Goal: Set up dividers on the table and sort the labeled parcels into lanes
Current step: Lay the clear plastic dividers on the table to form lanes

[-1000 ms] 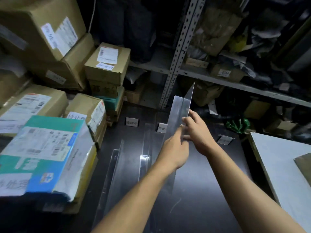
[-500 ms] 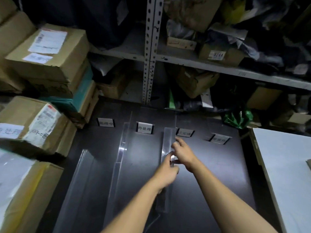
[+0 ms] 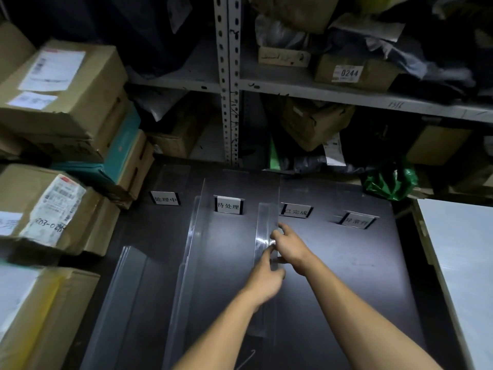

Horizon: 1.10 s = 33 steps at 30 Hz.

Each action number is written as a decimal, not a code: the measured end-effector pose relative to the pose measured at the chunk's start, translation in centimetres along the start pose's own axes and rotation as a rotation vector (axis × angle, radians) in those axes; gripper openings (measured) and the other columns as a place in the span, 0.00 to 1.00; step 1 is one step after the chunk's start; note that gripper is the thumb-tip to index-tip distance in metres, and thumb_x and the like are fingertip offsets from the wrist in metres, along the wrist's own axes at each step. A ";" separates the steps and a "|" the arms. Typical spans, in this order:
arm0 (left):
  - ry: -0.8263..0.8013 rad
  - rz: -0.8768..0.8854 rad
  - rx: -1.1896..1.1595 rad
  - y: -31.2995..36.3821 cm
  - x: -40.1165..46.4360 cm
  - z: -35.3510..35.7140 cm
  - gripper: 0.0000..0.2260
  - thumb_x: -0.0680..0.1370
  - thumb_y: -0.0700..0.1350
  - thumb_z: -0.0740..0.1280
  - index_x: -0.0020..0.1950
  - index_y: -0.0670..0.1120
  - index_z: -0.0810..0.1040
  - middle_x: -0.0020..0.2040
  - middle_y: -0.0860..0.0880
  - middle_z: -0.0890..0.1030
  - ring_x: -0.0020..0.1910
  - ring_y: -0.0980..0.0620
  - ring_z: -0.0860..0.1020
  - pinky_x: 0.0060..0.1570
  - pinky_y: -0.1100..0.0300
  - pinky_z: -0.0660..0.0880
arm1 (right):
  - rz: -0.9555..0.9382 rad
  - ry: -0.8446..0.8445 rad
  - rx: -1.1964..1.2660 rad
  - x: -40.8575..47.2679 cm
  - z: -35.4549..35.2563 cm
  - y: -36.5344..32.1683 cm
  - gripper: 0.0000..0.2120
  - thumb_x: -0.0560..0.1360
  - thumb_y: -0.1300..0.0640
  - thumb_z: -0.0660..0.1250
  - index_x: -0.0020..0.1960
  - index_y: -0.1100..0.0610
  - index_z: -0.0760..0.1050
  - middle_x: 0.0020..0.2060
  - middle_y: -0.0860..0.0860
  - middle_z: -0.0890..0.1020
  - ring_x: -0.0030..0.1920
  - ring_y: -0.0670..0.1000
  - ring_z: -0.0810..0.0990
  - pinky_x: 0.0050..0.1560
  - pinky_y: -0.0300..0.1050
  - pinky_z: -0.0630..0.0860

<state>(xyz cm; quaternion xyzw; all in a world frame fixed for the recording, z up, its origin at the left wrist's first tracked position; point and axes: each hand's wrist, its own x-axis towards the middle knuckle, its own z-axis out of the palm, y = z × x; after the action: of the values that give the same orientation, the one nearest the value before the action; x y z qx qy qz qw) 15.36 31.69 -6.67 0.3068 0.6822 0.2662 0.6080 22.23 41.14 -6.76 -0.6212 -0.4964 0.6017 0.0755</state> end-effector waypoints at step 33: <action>0.620 0.421 0.158 -8.6 -19.5 -17.7 0.18 0.80 0.42 0.61 0.69 0.57 0.70 0.64 0.55 0.75 0.57 0.59 0.73 0.51 0.62 0.72 | -0.464 0.160 -0.338 -21.1 20.5 -3.6 0.25 0.78 0.53 0.62 0.74 0.53 0.66 0.68 0.51 0.76 0.64 0.49 0.77 0.60 0.38 0.70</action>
<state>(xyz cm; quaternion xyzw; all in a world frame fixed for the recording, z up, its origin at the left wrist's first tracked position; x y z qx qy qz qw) -1.63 11.60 2.06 0.3912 0.7741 0.4119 0.2793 8.08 17.68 4.46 -0.5403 -0.7107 0.4263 0.1455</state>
